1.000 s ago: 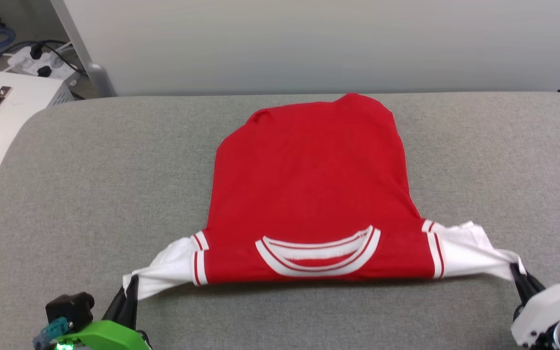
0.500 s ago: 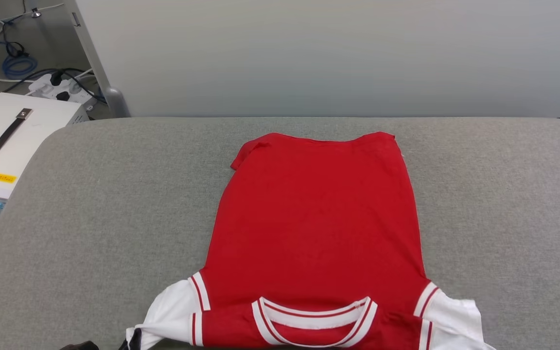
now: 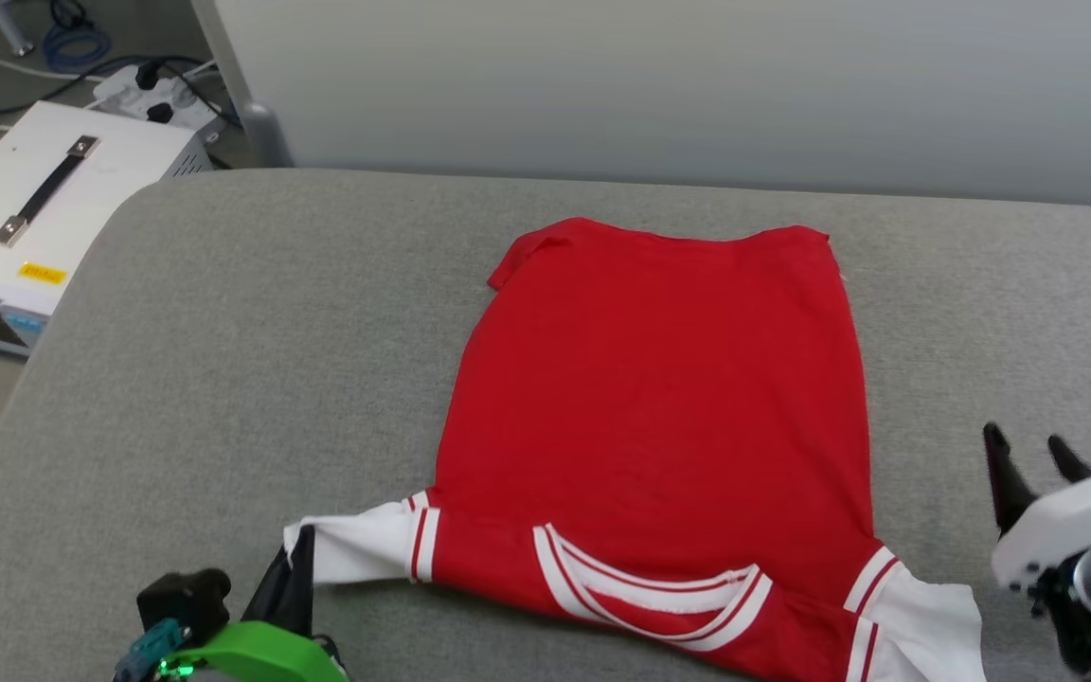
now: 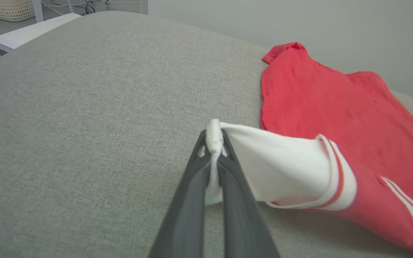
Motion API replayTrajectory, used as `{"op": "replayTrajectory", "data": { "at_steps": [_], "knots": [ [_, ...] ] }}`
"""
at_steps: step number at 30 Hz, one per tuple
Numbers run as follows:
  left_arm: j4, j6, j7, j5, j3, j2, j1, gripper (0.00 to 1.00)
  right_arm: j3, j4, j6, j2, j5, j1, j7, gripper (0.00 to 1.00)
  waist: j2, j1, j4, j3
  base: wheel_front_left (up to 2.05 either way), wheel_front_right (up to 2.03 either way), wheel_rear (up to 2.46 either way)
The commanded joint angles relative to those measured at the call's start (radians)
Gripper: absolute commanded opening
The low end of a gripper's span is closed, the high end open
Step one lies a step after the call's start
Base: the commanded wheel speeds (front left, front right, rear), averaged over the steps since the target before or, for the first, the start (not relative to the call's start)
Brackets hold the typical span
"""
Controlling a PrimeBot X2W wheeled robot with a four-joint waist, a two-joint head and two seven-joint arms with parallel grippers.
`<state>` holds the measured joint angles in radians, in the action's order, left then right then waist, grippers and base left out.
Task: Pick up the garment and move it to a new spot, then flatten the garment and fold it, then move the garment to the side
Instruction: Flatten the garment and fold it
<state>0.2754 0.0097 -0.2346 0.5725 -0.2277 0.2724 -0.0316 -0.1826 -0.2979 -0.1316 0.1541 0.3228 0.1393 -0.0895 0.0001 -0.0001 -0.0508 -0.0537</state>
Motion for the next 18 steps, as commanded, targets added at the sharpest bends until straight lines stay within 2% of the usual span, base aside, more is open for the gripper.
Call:
{"op": "replayTrajectory", "data": {
  "at_steps": [1, 6, 13, 18],
  "knots": [
    [-0.004, -0.008, -0.008, -0.018, -0.007, -0.011, 0.034, 0.0, 0.0, -0.033, 0.001, 0.026, -0.006, 0.058, -0.011, 1.0, -0.0001, 0.0001, -0.058, -0.054, 0.0, 0.0, 0.0],
    [0.002, -0.034, -0.016, -0.046, -0.044, -0.04, 0.112, 0.0, 0.024, -0.2, 0.001, 0.116, 0.005, 0.275, -0.07, 1.0, -0.0001, 0.0001, -0.127, -0.113, 0.0, 0.0, 0.0],
    [-0.008, -0.067, -0.024, -0.09, -0.087, -0.085, 0.219, 0.0, 0.092, -0.41, 0.001, 0.225, 0.045, 0.559, -0.251, 1.0, -0.0001, 0.0001, -0.22, -0.226, 0.0, 0.0, 0.0],
    [-0.018, -0.085, -0.026, -0.118, -0.111, -0.111, 0.273, 0.0, 0.116, -0.523, 0.001, 0.267, 0.034, 0.731, -0.386, 1.0, -0.0001, 0.0001, -0.261, -0.31, 0.0, 0.0, 0.0]
  ]
}}
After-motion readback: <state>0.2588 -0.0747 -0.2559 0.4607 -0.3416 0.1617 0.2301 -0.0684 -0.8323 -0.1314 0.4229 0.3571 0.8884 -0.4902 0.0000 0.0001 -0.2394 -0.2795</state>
